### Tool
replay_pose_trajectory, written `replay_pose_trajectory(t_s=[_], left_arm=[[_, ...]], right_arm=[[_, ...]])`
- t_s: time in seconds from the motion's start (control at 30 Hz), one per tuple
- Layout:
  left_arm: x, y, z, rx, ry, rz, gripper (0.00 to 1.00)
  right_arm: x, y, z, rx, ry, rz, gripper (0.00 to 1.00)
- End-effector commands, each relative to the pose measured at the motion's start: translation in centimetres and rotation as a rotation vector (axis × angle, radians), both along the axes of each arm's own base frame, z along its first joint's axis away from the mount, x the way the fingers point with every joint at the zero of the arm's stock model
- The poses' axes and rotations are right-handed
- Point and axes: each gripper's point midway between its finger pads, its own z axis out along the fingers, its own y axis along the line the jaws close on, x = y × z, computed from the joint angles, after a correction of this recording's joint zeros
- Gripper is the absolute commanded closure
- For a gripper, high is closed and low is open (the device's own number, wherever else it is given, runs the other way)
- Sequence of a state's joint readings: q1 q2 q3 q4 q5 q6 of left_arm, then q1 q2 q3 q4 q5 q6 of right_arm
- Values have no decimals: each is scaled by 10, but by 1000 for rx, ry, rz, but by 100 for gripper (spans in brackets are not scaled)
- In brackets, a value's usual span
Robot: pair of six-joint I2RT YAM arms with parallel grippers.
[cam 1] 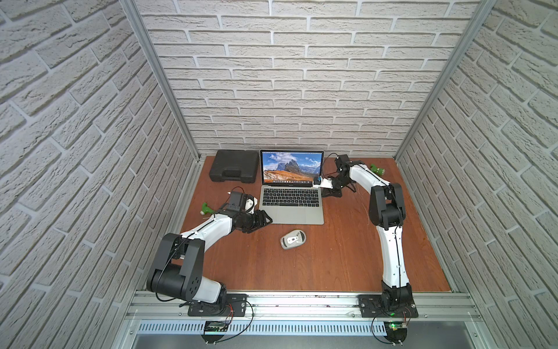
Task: Remove the wireless mouse receiver from the laptop
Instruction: Take out the USB plug from the USB port.
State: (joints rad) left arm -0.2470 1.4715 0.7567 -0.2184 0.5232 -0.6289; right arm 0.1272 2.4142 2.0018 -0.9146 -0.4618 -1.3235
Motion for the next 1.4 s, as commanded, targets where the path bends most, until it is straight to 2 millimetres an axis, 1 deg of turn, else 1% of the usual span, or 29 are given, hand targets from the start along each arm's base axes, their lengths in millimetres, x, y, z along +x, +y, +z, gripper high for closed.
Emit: replay_pose_trajectory(t_s=[0.0,0.13,0.3,0.4,0.5,0.6,0.9,1.03,1.37], left_arm=[[31,4,8,45,-100,-4,39],[53,8,4,54,-111,12,40],[79,10,-11,79,-107,18,41],[89,8,-19,88,-108,12,41],[95,9,-26,93,-99,11,41],[97,12,-33,102,-85,13,41],[89,24,-48,151,-41,21,41],[86,27,-57,153,-17,22,41],[80,28,-70,146,9,25,40]], right_arm=[[-9,15,-11,40,-64,195,88],[-9,10,-11,39,-66,187,88],[-8,3,-12,32,-67,181,89],[-9,1,-12,32,-68,180,89],[-9,-2,-11,32,-70,182,89],[-8,-4,-10,27,-75,183,89],[-8,-14,-6,28,-67,176,90],[-8,-18,-5,27,-63,171,90],[-9,-33,-7,14,-50,157,90]])
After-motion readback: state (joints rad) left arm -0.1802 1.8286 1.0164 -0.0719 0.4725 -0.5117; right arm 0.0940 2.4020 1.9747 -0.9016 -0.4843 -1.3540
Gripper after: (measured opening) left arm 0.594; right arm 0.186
